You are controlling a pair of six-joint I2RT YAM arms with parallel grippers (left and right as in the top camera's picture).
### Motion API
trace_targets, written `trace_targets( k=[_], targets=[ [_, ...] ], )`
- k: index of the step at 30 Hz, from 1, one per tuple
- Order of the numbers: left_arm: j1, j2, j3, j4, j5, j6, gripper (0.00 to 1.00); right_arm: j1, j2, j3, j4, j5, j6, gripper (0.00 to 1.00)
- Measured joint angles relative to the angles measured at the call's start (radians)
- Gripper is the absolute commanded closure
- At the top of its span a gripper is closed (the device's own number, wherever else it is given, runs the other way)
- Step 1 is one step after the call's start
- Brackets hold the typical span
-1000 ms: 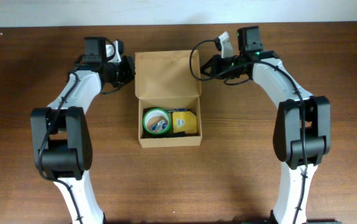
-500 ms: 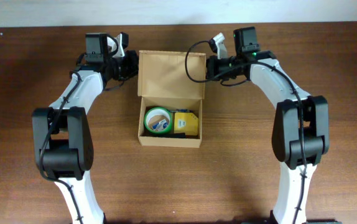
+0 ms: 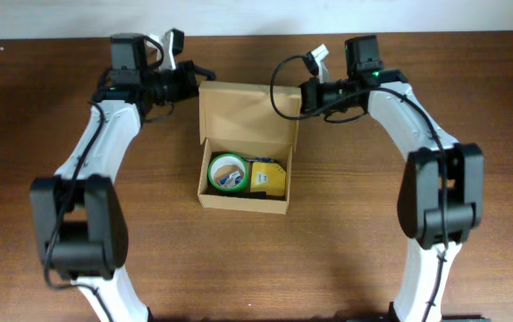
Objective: Pack container
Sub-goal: 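Swing the lid forward with both grippers to close the box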
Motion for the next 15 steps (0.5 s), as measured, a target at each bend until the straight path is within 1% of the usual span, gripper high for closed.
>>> trace_targets(
  k=[3,8,15],
  targets=[
    [0.0,-0.064,0.0,-0.04,0.006,0.039,0.98,0.0,-0.057,0.0,-0.045,-0.003,-0.037,0.96],
    [0.0,-0.135,0.0,-0.135,0.013,0.119,0.98,0.005,-0.133,0.003,-0.172,0.006,-0.116,0.96],
    [0.0,-0.186,0.001,-0.299,0.014,0.239,0.98,0.065,-0.148,0.005,-0.386,0.113,-0.248,0.96]
  ],
)
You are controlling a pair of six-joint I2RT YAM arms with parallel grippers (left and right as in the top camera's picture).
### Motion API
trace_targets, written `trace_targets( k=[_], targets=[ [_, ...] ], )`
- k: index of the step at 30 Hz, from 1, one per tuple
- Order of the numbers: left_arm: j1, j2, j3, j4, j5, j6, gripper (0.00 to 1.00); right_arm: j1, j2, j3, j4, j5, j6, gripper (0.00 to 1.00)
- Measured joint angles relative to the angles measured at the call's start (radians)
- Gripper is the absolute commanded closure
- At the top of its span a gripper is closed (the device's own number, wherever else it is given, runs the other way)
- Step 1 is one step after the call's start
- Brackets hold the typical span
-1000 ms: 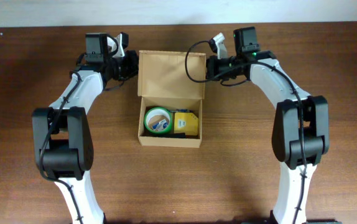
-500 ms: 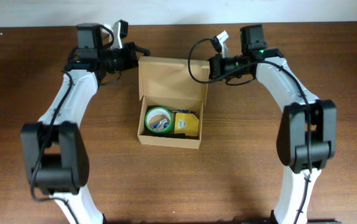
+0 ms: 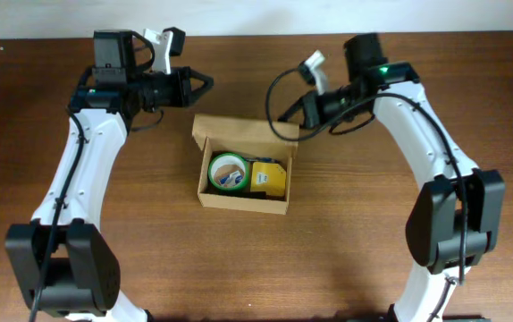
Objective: Pack container
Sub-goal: 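Swing the lid forward with both grippers to close the box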
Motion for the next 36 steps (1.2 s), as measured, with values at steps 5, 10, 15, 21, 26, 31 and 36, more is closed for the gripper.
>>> trace_targets(
  k=[5,10,15,21,26,31,36],
  targets=[
    [0.0,-0.005,0.0,-0.145,-0.011,0.066,0.98,0.077,0.0,0.001,-0.139,0.159,-0.056,0.96],
    [-0.001,-0.005,0.0,-0.258,-0.058,0.108,0.98,0.142,0.0,0.001,-0.237,0.335,-0.077,0.96],
    [-0.001,-0.011,0.0,-0.333,-0.087,0.159,0.98,0.145,-0.008,0.001,-0.273,0.404,-0.074,0.96],
    [-0.017,-0.109,0.0,-0.422,-0.191,0.204,0.98,0.142,-0.158,0.001,-0.318,0.495,-0.061,0.96],
    [-0.1,-0.223,0.0,-0.477,-0.315,0.23,0.98,0.142,-0.309,0.002,-0.344,0.522,-0.039,0.96],
    [-0.205,-0.242,-0.008,-0.478,-0.42,0.242,0.98,0.148,-0.334,-0.046,-0.318,0.526,-0.021,0.96],
    [-0.233,-0.242,-0.105,-0.4,-0.447,0.24,0.98,0.166,-0.328,-0.218,-0.18,0.495,-0.015,0.96]
  ],
)
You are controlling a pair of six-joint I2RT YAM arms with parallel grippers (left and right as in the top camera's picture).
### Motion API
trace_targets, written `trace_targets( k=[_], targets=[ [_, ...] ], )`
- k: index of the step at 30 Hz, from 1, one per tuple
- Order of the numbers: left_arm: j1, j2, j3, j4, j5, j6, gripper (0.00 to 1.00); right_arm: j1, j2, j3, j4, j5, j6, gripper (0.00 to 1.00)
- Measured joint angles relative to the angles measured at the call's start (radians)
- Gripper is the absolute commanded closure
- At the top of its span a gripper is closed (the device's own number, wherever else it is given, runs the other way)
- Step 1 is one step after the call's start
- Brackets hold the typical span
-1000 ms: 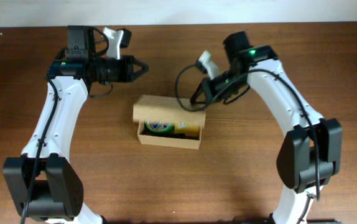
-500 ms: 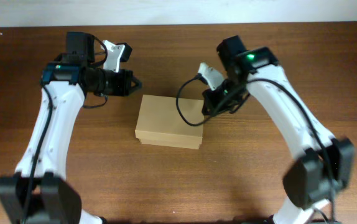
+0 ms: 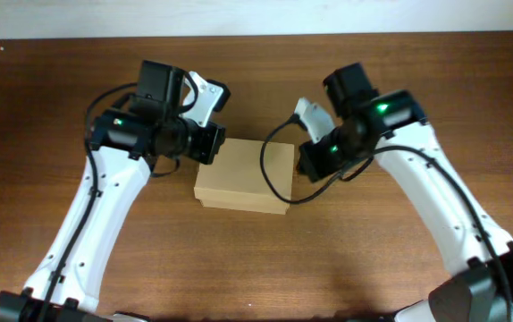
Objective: Pack container
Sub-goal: 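Swing the lid forward with both grippers to close the box, then press the closed lid down and pull both grippers back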
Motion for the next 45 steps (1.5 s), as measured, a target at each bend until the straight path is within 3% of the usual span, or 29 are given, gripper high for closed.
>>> trace_targets(
  k=[6,15,38,45],
  targets=[
    [0.001,0.0,-0.157,0.086,0.0,-0.018,0.98,0.004,0.003,-0.139,0.147,-0.058,0.035,0.96],
    [0.001,0.0,-0.311,0.16,0.0,-0.066,0.98,0.071,0.003,-0.169,0.21,-0.069,0.051,0.96],
    [0.002,-0.017,-0.372,0.208,0.004,-0.097,0.98,0.107,0.005,-0.283,0.303,-0.013,0.118,0.96],
    [0.002,-0.22,-0.386,0.195,-0.008,-0.101,0.98,0.108,-0.015,-0.228,0.198,0.009,0.135,0.96]
  ],
)
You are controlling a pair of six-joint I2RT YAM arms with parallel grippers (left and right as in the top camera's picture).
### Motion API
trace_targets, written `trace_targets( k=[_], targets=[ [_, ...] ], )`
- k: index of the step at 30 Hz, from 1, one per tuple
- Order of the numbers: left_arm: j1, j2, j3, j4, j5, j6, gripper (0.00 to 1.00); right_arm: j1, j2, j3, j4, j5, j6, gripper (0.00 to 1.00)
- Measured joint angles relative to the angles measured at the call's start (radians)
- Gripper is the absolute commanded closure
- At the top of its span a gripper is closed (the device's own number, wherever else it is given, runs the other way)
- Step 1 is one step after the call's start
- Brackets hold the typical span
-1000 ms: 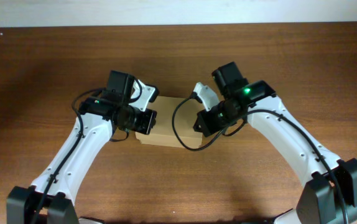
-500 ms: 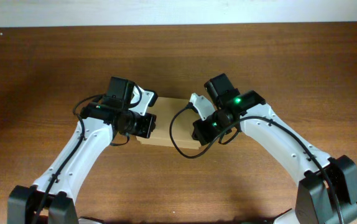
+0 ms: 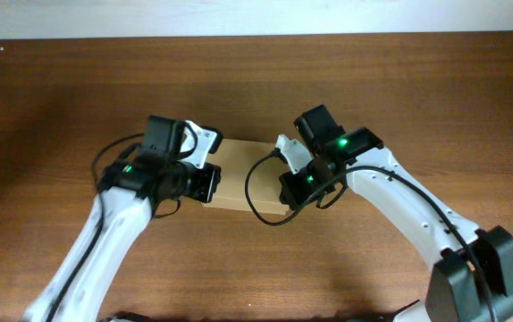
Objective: Pack container
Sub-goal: 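Press the closed lid down and pull both grippers back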
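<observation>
A brown cardboard box [image 3: 248, 174] lies mid-table with its lid down flat, so its contents are hidden. My left gripper [image 3: 214, 182] presses against the box's left end. At the box's right end sits my right gripper [image 3: 285, 186]. The wrist bodies cover both sets of fingers from above, so whether they are open or shut does not show.
The wooden table [image 3: 256, 268] runs to a pale wall edge at the back. A black cable [image 3: 261, 192] loops from the right wrist over the right part of the lid.
Both wrists have come toward the front and lower, from the box's back corners to its left and right ends. The box stays closed in the same place.
The box first stood open with its lid upright, a green-rimmed tape roll and a yellow packet inside, and both grippers at the lid's top corners. Then the lid was tilted forward. Later it lay flat and closed, and now the grippers flank the box's ends.
</observation>
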Motion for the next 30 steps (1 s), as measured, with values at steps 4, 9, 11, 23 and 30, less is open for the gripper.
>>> trace_targets(
  k=[4,9,11,23,30],
  targets=[
    [0.0,-0.213,0.001,-0.012,-0.018,0.0,0.98,0.0,-0.109,0.069,-0.025,0.022,0.005,0.96],
    [0.0,-0.441,0.002,-0.065,-0.039,-0.002,0.06,0.001,-0.34,0.121,-0.032,0.046,0.011,0.01],
    [0.0,-0.498,0.002,-0.07,-0.045,-0.002,0.0,0.001,-0.407,0.124,-0.036,0.048,0.012,0.01],
    [0.0,-0.64,0.002,-0.072,-0.052,-0.004,0.01,0.001,-0.49,0.125,-0.042,0.055,0.012,0.01],
    [0.0,-0.639,0.002,-0.072,-0.052,-0.004,0.01,0.001,-0.456,0.125,-0.042,0.056,0.012,0.01]
  ],
)
